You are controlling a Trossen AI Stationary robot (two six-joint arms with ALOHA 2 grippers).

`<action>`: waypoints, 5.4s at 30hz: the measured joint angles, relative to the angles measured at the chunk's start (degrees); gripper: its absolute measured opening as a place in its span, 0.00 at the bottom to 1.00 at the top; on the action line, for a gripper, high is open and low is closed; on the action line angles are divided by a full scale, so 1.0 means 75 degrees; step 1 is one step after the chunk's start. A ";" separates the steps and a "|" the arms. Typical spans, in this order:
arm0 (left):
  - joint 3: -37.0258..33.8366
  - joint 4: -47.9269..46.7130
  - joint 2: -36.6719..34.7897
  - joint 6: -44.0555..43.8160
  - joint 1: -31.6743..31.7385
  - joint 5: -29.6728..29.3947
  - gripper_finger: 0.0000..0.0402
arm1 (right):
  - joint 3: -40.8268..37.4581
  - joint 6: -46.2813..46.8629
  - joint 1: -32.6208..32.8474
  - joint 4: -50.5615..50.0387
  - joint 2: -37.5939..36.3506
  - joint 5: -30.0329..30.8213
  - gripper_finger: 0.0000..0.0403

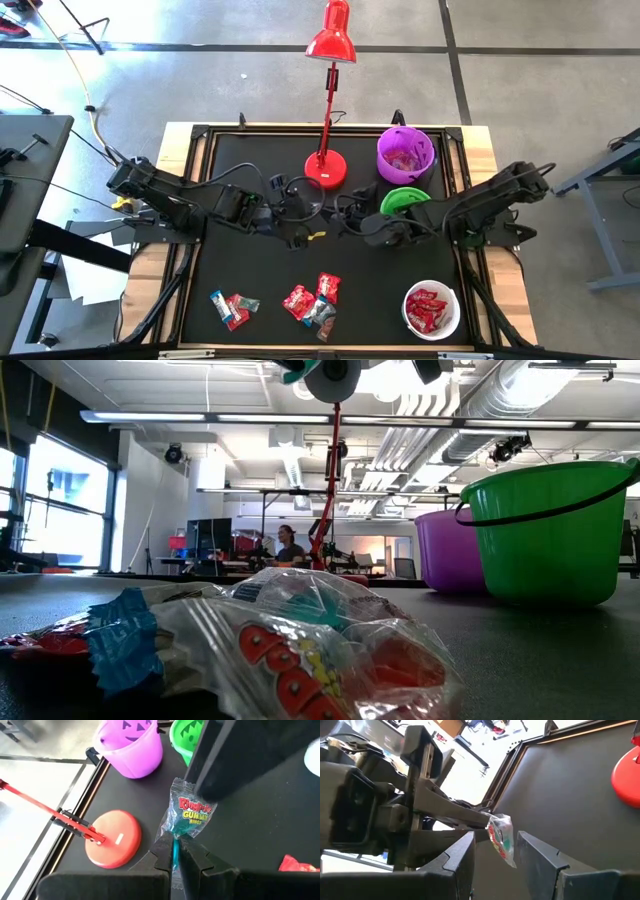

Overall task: Organize candy in baskets
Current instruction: Put the blue gummy into the violet bucket

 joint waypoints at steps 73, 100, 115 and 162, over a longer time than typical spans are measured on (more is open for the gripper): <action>0.0003 -0.2526 -0.2542 -0.1947 0.0377 -0.0904 0.28 | 0.0000 -0.0021 -0.1043 -0.5471 -0.2217 0.0088 0.01; 0.0006 -0.2439 -0.3072 -0.2745 0.1597 -0.1986 0.28 | 0.0000 -0.4097 -0.5906 -0.7534 -0.3051 -0.1620 0.23; -0.0315 -0.3463 -0.3072 -0.2464 0.1481 0.3915 0.28 | 0.0000 -0.3911 -0.5275 -0.6327 -0.3048 -0.5545 0.34; -0.4345 0.0882 0.0527 -0.4274 -0.3322 0.6393 0.28 | -0.0003 0.0871 0.0674 -0.3416 -0.0775 -0.4343 0.34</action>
